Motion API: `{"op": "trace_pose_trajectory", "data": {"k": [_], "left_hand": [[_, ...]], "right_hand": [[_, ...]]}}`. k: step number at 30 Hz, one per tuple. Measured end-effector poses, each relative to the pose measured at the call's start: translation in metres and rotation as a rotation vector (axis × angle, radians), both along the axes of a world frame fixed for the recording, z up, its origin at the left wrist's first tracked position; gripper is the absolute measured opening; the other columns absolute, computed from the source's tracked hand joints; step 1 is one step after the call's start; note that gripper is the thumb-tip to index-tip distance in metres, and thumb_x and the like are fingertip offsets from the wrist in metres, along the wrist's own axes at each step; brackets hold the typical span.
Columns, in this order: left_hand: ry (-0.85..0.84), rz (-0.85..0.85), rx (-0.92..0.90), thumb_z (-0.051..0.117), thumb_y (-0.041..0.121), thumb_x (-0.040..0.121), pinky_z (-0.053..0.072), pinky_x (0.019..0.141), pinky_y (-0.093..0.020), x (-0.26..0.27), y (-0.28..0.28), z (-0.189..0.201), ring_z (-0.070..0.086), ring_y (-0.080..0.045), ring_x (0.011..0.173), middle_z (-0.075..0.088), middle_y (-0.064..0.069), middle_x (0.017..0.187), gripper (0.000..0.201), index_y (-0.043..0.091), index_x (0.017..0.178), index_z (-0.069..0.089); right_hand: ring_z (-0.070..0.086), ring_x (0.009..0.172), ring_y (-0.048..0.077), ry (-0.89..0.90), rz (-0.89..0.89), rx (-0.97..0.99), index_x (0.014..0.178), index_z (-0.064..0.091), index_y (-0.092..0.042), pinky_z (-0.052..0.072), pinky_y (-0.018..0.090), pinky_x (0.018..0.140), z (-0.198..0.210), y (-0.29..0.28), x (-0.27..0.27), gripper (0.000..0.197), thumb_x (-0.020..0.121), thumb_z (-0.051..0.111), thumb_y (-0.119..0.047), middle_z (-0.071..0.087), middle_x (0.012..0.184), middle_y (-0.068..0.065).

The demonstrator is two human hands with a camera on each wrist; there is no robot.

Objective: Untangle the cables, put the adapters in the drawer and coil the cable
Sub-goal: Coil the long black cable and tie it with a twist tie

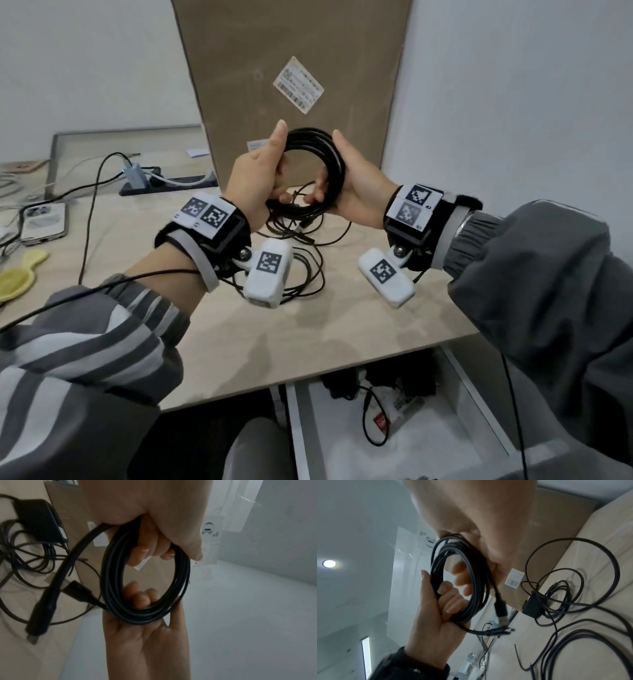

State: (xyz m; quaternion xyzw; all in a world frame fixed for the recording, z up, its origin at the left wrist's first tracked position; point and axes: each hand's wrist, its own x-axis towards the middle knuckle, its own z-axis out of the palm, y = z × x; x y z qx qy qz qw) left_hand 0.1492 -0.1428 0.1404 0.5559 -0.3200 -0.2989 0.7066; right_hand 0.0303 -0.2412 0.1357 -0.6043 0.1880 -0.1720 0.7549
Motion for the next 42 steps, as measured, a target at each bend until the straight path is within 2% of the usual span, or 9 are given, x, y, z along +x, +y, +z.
{"op": "trace_pose_trajectory", "data": {"k": [6, 13, 16, 20, 24, 28, 33, 37, 42], "left_hand": [[0.0, 0.094, 0.042, 0.052, 0.053, 0.091, 0.027, 0.04, -0.02, 0.041, 0.014, -0.011, 0.021, -0.009, 0.035, 0.03, 0.006, 0.047, 0.047, 0.019, 0.06, 0.04], [0.036, 0.314, 0.066, 0.052, 0.051, 0.091, 0.028, 0.041, -0.022, 0.087, 0.049, -0.025, 0.021, -0.01, 0.035, 0.03, 0.007, 0.045, 0.043, 0.02, 0.063, 0.041], [0.045, 0.389, 0.043, 0.053, 0.051, 0.09, 0.03, 0.041, -0.021, 0.1, 0.064, -0.027, 0.023, -0.01, 0.036, 0.03, 0.005, 0.051, 0.041, 0.019, 0.066, 0.044], [0.07, 0.433, 0.037, 0.056, 0.051, 0.089, 0.031, 0.04, -0.021, 0.112, 0.078, -0.03, 0.024, -0.011, 0.035, 0.032, 0.007, 0.045, 0.042, 0.019, 0.065, 0.044], [0.076, 0.416, 0.028, 0.056, 0.052, 0.088, 0.031, 0.041, -0.022, 0.116, 0.081, -0.033, 0.023, -0.011, 0.035, 0.03, 0.007, 0.045, 0.044, 0.019, 0.063, 0.042], [0.083, 0.387, 0.044, 0.056, 0.054, 0.087, 0.032, 0.044, -0.024, 0.118, 0.082, -0.036, 0.023, -0.011, 0.036, 0.028, 0.007, 0.045, 0.045, 0.019, 0.063, 0.042], [0.085, 0.368, 0.039, 0.056, 0.055, 0.087, 0.032, 0.044, -0.025, 0.122, 0.086, -0.038, 0.023, -0.012, 0.037, 0.026, 0.007, 0.043, 0.046, 0.018, 0.063, 0.042], [0.099, 0.377, 0.033, 0.056, 0.055, 0.087, 0.033, 0.044, -0.025, 0.121, 0.089, -0.036, 0.023, -0.012, 0.037, 0.026, 0.007, 0.043, 0.046, 0.018, 0.063, 0.042], [0.103, 0.371, 0.029, 0.055, 0.054, 0.087, 0.032, 0.045, -0.024, 0.119, 0.091, -0.029, 0.023, -0.012, 0.037, 0.026, 0.008, 0.042, 0.046, 0.018, 0.063, 0.043]], "right_hand": [[0.062, 0.106, 0.019, 0.329, 0.059, -0.386, 0.111, 0.061, -0.019, 0.044, 0.031, 0.087, -0.018, -0.006, 0.005, 0.052, 0.098, 0.027, -0.057, 0.067, 0.115, 0.005], [0.065, 0.075, 0.005, 0.655, 0.25, -0.929, 0.107, 0.067, -0.016, 0.046, 0.02, 0.06, -0.051, -0.001, 0.012, 0.019, 0.092, 0.06, -0.024, 0.065, 0.087, -0.009], [0.066, 0.073, 0.006, 0.728, 0.266, -0.972, 0.102, 0.069, -0.018, 0.045, 0.018, 0.055, -0.063, 0.003, 0.027, 0.015, 0.09, 0.062, -0.021, 0.067, 0.091, -0.005], [0.067, 0.067, 0.01, 0.731, 0.162, -1.023, 0.124, 0.058, -0.017, 0.042, 0.017, 0.049, -0.069, 0.007, 0.057, 0.035, 0.089, 0.061, -0.013, 0.061, 0.106, -0.002], [0.064, 0.079, 0.021, 0.827, 0.131, -1.175, 0.14, 0.043, -0.017, 0.052, 0.027, 0.063, -0.069, 0.005, 0.088, 0.056, 0.087, 0.055, -0.005, 0.057, 0.123, 0.007], [0.058, 0.111, 0.033, 0.99, 0.186, -1.492, 0.125, 0.056, -0.007, 0.048, 0.039, 0.087, -0.069, -0.004, 0.102, 0.037, 0.089, 0.059, -0.014, 0.06, 0.123, 0.016], [0.061, 0.08, 0.025, 1.072, -0.003, -1.429, 0.106, 0.066, -0.003, 0.047, 0.03, 0.068, -0.063, -0.019, 0.112, 0.025, 0.092, 0.059, -0.022, 0.063, 0.086, 0.006], [0.059, 0.062, 0.014, 0.712, -0.269, -1.136, 0.082, 0.072, -0.01, 0.043, 0.024, 0.054, -0.043, -0.036, 0.107, 0.027, 0.093, 0.058, -0.03, 0.069, 0.074, 0.003], [0.053, 0.051, 0.002, 0.467, -0.485, -0.98, 0.079, 0.072, -0.02, 0.035, 0.019, 0.053, -0.003, -0.05, 0.094, 0.029, 0.095, 0.053, -0.035, 0.065, 0.062, -0.004]]}}
